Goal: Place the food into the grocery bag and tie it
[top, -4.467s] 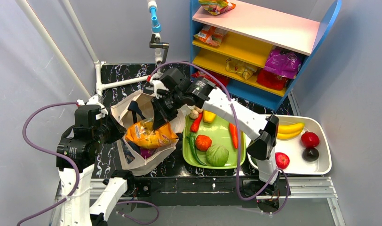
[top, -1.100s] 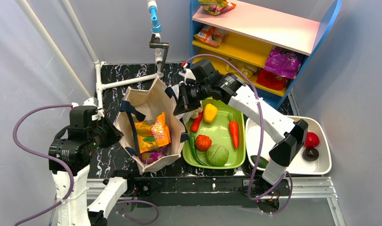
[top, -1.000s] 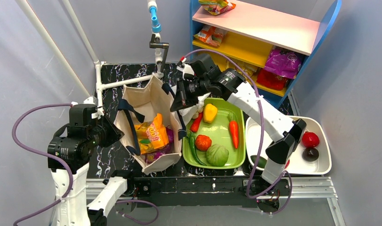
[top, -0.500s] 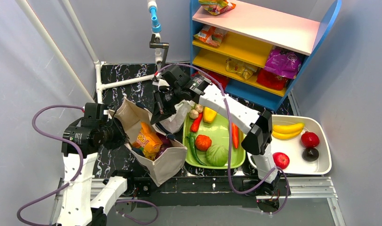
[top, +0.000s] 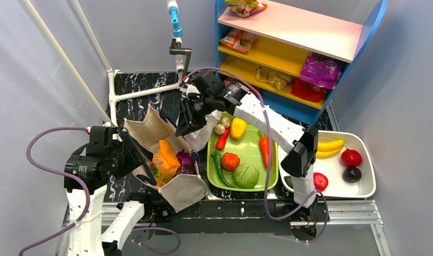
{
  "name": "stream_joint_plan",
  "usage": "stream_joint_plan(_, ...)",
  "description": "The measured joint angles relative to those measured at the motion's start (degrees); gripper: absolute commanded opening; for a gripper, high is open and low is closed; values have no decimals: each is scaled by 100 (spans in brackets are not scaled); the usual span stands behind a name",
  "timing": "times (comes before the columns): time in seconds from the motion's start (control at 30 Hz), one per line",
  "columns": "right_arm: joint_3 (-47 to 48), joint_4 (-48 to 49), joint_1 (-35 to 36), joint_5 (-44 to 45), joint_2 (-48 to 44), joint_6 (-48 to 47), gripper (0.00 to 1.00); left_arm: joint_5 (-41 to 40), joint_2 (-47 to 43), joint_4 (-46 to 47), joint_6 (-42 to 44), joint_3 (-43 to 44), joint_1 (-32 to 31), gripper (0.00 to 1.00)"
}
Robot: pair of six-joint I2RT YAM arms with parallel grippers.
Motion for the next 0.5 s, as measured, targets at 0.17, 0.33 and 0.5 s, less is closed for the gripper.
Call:
stream_joint_plan(0.17, 144, -164, -7, -70, -7, -254, 71, -72, 57, -79, 17, 225, -2, 62)
stream_joint_plan(0.33, 540, -350, -111, 70, -55, -535, 78, -369, 160, -136, 61, 695, -4, 63)
stream_joint_plan(0.5, 540, -564, -573, 660, -474, -752, 82, -739, 264, -136, 144, 1097, -7, 66)
